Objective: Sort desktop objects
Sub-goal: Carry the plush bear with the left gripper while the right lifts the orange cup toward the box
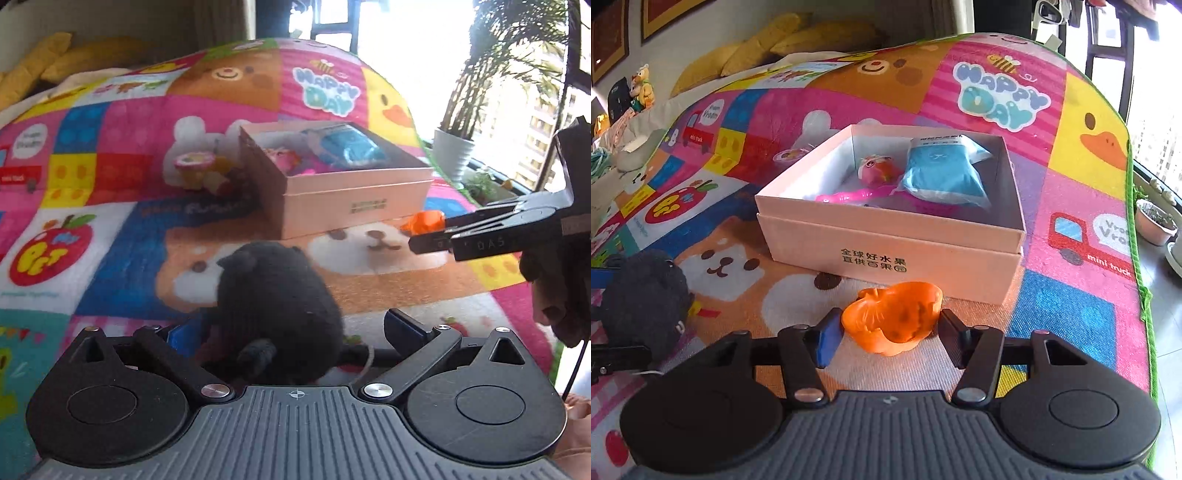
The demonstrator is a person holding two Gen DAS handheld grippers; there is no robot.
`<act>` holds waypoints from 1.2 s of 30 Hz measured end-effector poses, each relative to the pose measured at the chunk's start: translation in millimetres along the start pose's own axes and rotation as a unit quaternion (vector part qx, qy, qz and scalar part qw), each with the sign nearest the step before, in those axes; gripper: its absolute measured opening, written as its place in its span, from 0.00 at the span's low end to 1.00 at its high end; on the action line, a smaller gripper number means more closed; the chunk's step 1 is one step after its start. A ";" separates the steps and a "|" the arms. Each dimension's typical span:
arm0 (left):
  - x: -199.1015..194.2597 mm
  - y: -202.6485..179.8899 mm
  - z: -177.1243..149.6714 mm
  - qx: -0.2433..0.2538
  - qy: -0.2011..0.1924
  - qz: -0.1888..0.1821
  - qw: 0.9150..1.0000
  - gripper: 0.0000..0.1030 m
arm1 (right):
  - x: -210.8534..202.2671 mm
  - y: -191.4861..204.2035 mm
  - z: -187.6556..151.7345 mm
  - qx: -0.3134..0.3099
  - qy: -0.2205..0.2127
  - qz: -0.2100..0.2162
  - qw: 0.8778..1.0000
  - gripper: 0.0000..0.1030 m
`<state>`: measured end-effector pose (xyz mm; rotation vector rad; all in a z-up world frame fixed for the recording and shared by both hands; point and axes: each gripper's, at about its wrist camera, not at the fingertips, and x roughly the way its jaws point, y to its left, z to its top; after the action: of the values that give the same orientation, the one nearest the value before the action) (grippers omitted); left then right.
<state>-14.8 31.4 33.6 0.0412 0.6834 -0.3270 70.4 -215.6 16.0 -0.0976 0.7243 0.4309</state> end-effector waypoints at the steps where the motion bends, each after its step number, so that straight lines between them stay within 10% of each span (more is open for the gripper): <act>1: 3.8 -8.3 1.8 0.010 -0.005 0.004 1.000 0.99 | -8.0 -3.7 -5.0 0.008 0.007 0.006 1.000 0.54; 4: 14.3 -31.3 8.3 0.046 -0.018 0.012 0.999 0.99 | -34.2 -9.6 -24.4 0.015 0.024 0.018 0.999 0.55; 14: -23.0 -67.4 14.3 0.095 -0.045 -0.153 0.983 0.99 | -57.2 -3.4 -54.7 -0.019 0.007 -0.018 1.000 0.55; 23: 14.4 -60.8 12.1 0.094 0.013 -0.005 0.995 1.00 | -43.4 -8.0 -59.6 -0.002 -0.002 -0.035 0.999 0.72; 36: 33.8 -59.4 2.9 0.046 0.029 0.023 0.998 1.00 | -48.7 -3.5 -56.0 0.002 -0.004 -0.023 1.000 0.55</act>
<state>-6.8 -34.9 18.8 0.1541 0.7233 -0.3138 4.7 -248.8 6.0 -0.1084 0.7132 0.3865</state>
